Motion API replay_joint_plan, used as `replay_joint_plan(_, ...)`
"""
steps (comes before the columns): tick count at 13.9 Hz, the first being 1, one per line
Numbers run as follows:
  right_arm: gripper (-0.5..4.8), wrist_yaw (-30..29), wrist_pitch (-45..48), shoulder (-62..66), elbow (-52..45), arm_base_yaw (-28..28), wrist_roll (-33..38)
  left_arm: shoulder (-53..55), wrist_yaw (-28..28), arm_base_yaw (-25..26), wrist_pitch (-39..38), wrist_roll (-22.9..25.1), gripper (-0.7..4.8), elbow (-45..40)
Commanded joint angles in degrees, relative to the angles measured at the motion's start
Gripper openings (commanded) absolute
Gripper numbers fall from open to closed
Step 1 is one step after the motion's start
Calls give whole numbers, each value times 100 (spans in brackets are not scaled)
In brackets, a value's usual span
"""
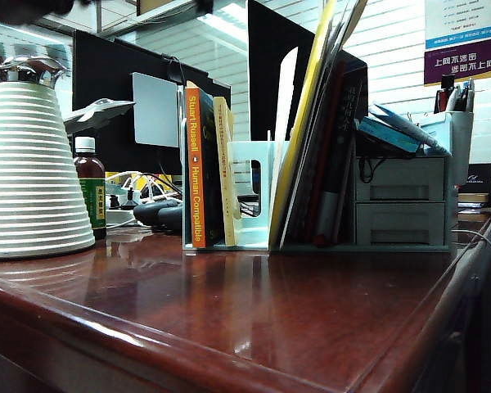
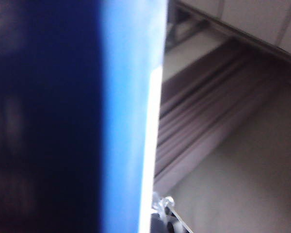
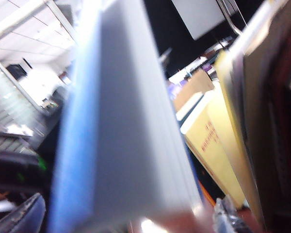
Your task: Pick up the blue book and put it on the bookshelf.
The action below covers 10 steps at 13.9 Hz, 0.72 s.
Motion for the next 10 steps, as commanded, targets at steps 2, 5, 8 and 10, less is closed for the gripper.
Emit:
replay_joint_plan(2, 479, -243, 348, 127, 26, 7, 55, -94, -125, -22, 435, -13, -5, 656)
replay_joint_plan(5, 479, -914, 1165, 614, 26, 13, 402, -94, -127, -101, 396, -7, -5, 702)
replay_joint_plan(8, 479, -1475, 1856, 922, 26, 13, 511, -94, -142, -120, 264, -11, -5, 704)
replay_joint_plan(10, 479, -1875, 2002, 907, 26, 11, 485, -94, -247, -116, 122, -9, -5, 704)
